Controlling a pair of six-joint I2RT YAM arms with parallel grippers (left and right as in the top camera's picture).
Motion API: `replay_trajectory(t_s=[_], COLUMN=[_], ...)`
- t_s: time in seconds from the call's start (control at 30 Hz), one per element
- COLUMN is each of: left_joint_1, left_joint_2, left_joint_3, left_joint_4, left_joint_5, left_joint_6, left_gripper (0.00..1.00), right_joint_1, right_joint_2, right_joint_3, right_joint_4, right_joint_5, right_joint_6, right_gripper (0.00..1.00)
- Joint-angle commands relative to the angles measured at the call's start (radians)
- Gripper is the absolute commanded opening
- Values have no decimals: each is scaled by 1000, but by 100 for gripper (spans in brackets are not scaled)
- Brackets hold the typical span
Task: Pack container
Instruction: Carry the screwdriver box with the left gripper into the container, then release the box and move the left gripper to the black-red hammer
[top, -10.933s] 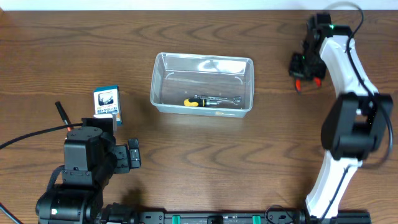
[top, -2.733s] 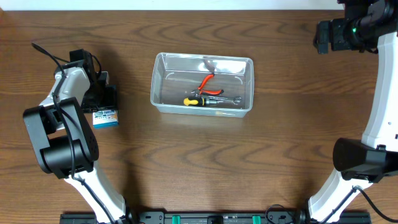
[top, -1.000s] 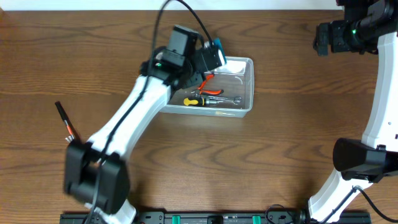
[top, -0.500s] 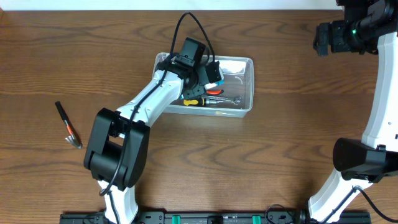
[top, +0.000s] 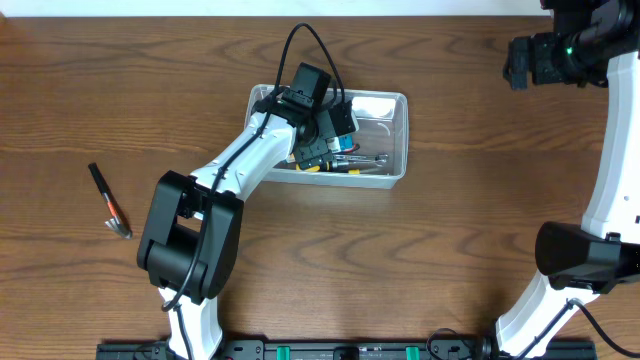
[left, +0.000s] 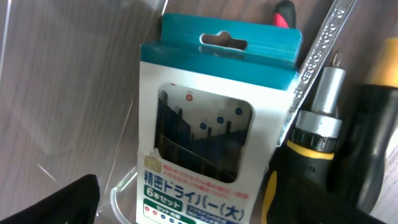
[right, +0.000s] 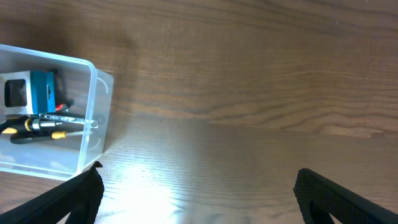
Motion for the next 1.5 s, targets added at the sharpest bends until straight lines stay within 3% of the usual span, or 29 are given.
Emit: replay_trajectory(t_s=[0.0,0.1,0.27,0.47,0.67,0.77,1.0,1.27,1.47], left_joint_1=[-4,-4,34,241,607,725,880,976,985], left_joint_2=[-50,-111,-299,-553,-660,-650,-577,-391,-267], left_joint_3=[8,9,10,9,9,-4,-114,-121,-121], left_joint_4=[-4,-11,-82,-188,-435,-569,-586,-571,-531], left_joint_5=[-21,-82,-152,-226,-211,-209,-104,-103,-100], left_joint_6=[-8,-94,-212,-492,-1070,-1228,-1236,-1245,-1144], left_gripper=[89,98,98,98,98,98,98,98,98], right_joint_1=[-1,-2,-2,-2,-2,-2,-2,-2,-2], right_joint_2=[6,6,6,6,6,6,6,6,6], right_joint_3=[-5,-5,-5,-5,-5,-5,-5,-5,-5], right_joint_4=[-2,-2,-2,-2,0,5,9,9,9], right_joint_5=[-8,-8,-8,-8,-8,-8,-8,-8,-8], right_joint_6=[10,10,10,10,10,10,10,2,2], right_gripper=[99,99,99,99,99,99,99,99,99])
